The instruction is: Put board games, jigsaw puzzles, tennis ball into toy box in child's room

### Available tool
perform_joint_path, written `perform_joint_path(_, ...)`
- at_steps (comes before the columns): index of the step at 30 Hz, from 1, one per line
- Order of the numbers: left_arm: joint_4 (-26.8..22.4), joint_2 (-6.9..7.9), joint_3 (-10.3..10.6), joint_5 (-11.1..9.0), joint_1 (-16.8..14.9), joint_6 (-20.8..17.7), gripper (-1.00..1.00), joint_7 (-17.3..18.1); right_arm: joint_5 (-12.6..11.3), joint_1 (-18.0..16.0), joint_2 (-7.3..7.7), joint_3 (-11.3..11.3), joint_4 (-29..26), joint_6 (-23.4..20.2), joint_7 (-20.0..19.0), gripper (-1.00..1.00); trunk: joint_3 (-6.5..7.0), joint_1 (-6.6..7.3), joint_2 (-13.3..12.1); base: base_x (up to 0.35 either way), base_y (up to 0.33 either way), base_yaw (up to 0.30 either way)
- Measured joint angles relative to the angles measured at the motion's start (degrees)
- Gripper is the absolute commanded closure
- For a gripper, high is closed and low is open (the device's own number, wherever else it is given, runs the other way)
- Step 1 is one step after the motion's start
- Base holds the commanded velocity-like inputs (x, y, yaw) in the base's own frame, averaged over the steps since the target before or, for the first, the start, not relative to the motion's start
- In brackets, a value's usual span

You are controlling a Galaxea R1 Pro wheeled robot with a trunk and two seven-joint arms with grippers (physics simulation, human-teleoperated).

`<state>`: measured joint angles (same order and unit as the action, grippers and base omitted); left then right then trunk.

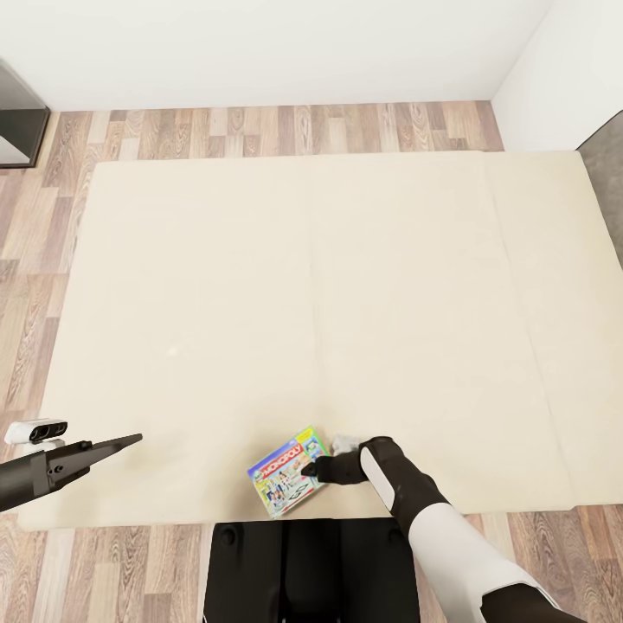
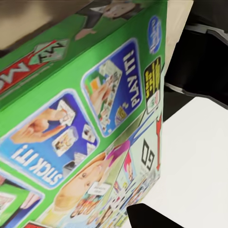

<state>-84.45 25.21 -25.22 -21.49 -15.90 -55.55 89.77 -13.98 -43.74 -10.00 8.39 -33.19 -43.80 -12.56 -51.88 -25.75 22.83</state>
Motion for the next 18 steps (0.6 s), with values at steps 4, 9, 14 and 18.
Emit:
perform_joint_path(4,0.0,0.0,0.0,0.0,0.0,0.0,-1.0,0.0,0.0,0.0,0.0,0.2,-1.0,0.1,0.1,-1.0,0.0,0.0,0.0,0.0,0.0,0.0)
perform_joint_path(9,0.0,0.0,0.0,0.0,0.0,0.0,-1.0,0.0,0.2,0.0,0.0,0.2,-3.4,0.0,0.1,-1.0,0.0,0.0,0.0,0.0,0.0,0.0)
perform_joint_path(14,0.0,0.0,0.0,0.0,0.0,0.0,-1.0,0.0,0.2,0.0,0.0,0.4,-4.4,-0.2,0.2,-1.0,0.0,0.0,0.0,0.0,0.0,0.0)
perform_joint_path(18,0.0,0.0,0.0,0.0,0.0,0.0,-1.0,0.0,0.2,-0.1,0.0,0.5,-4.8,-0.2,0.2,-1.0,0.0,0.0,0.0,0.0,0.0,0.0)
